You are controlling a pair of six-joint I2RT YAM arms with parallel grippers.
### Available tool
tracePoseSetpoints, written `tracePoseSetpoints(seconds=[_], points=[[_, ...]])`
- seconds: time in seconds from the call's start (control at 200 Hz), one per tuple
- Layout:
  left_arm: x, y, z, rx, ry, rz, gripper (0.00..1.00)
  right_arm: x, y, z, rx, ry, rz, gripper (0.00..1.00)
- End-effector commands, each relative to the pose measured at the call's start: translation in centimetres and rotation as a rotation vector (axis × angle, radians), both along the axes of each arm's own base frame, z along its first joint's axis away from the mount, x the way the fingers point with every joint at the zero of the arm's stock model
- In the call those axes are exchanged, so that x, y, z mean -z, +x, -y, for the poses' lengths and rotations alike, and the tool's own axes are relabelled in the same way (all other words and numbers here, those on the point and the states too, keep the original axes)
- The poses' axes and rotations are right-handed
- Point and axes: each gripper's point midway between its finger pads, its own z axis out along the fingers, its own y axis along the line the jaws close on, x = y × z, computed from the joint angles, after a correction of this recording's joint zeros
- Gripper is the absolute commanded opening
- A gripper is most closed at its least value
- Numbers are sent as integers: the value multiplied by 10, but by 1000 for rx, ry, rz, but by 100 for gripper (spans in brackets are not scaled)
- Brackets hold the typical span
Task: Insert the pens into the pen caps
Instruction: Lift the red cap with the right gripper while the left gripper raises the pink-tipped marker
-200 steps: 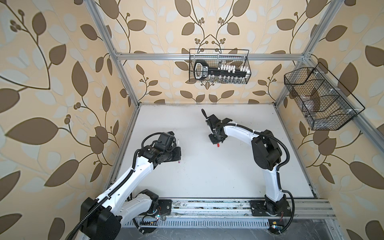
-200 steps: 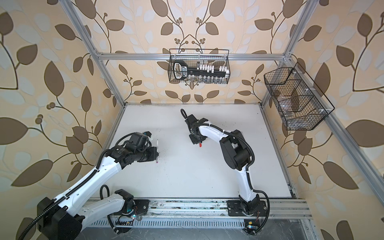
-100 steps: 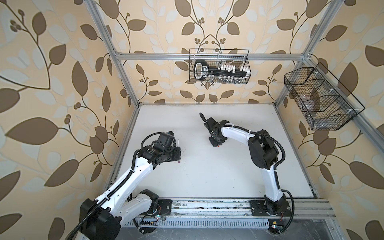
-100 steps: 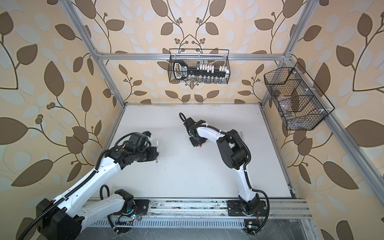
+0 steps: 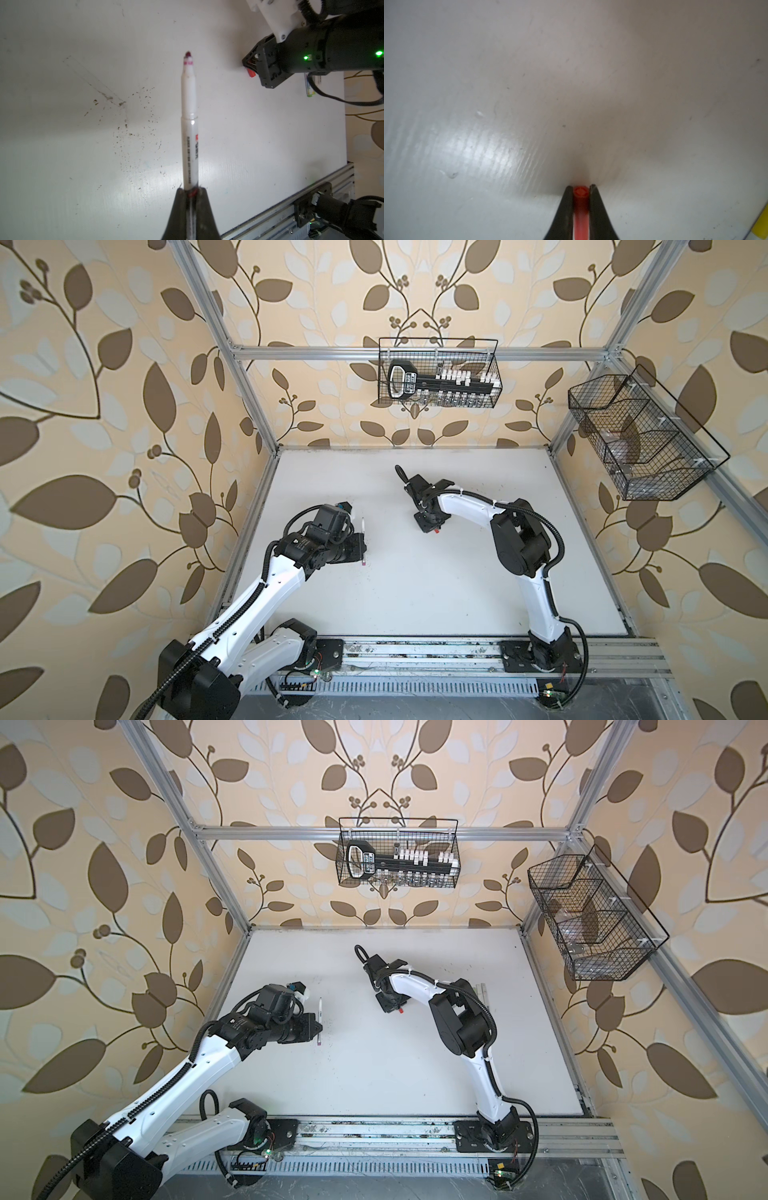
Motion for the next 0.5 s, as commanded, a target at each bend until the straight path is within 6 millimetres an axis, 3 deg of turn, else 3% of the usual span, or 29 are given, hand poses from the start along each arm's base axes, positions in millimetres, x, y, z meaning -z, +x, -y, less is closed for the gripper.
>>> tracePoseSetpoints(seconds=[0.0, 0.18, 0.36, 0.495], points=[[-9, -5, 25, 97, -105, 20, 0, -18, -1, -3, -2, 35, 40, 12], [-10, -15, 65, 229, -204, 49, 0, -45, -10, -22, -33, 323, 92, 10], [-11, -32, 110, 403, -281, 122, 0, -100, -31, -42, -123, 648, 220, 9], [-16, -42, 123, 489, -310, 207, 0, -145, -52, -50, -182, 868, 317, 8]])
